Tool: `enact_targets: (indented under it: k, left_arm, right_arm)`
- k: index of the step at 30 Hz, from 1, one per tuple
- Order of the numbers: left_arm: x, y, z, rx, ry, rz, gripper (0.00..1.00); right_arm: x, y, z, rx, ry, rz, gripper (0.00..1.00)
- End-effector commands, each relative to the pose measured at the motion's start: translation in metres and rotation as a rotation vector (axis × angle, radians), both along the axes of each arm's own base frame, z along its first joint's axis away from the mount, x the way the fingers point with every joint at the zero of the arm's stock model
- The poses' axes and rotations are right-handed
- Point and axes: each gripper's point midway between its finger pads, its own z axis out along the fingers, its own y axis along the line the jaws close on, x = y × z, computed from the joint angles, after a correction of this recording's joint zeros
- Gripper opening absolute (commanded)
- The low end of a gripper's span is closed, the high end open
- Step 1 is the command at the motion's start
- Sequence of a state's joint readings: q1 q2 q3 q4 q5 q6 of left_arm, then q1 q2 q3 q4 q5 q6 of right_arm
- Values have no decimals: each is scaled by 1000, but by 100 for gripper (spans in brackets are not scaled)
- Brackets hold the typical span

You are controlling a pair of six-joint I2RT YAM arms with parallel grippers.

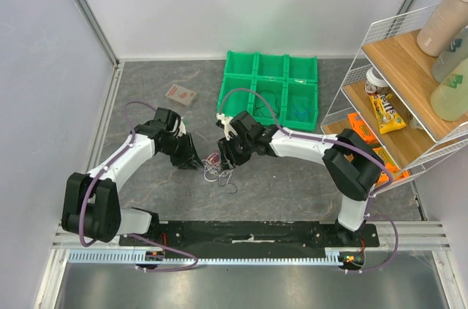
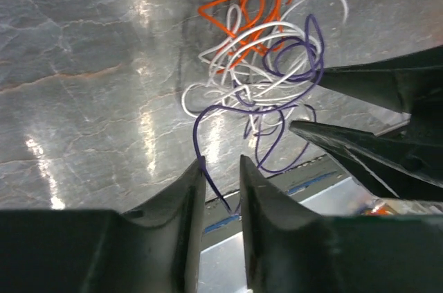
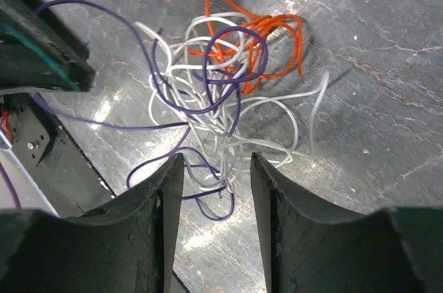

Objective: Untangle the cables

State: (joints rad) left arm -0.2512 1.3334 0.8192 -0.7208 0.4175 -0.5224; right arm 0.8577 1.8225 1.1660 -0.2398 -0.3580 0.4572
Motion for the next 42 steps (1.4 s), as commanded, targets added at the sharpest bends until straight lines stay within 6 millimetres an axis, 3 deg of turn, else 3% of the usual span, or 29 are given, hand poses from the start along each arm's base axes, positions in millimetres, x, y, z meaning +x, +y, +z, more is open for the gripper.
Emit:
enact_targets:
  k: [1, 2, 4, 10, 13, 16, 18, 24, 30, 34, 37, 39, 42]
  left_arm:
    - [11, -15, 30, -98, -108, -65, 19]
    - [12, -15, 43, -97, -133, -67, 5]
    - [24, -11, 83, -85, -248, -56, 2]
    - [53, 7, 269, -83, -796, 50, 2]
    - [48, 15, 363, -127, -1060, 93, 2]
    - [33, 21, 431, -172, -1257, 122, 2]
    - [24, 24, 460, -197, -1339, 131, 2]
    - [3, 32, 519, -254, -1480, 174, 2]
    - [-42, 37, 603, -360, -1706, 166, 2]
    - [-59, 37, 630, -414, -1783, 155, 2]
    - [-46, 36, 621, -396, -1746, 165, 2]
    - [-27, 35, 599, -363, -1659, 189, 2]
    - [8, 34, 550, -297, -1472, 239, 2]
  right_arm:
    - [12, 1, -10, -37, -17, -52, 48]
    - [13, -3, -16, -67, -9, -66, 45]
    - [15, -9, -24, -108, -1, -88, 35]
    - [22, -21, -32, -166, -16, -164, 11]
    - [24, -24, -33, -177, -16, -177, 5]
    - [24, -26, -33, -181, -17, -184, 5]
    - [25, -27, -32, -182, -21, -187, 6]
    - [29, -34, -24, -186, -59, -179, 9]
    - [27, -40, -35, -211, -48, -175, 6]
    - [30, -39, -30, -203, -66, -176, 7]
    - [30, -36, -23, -187, -72, -162, 12]
    - [32, -35, -11, -177, -93, -149, 23]
    - [41, -43, 20, -179, -175, -142, 46]
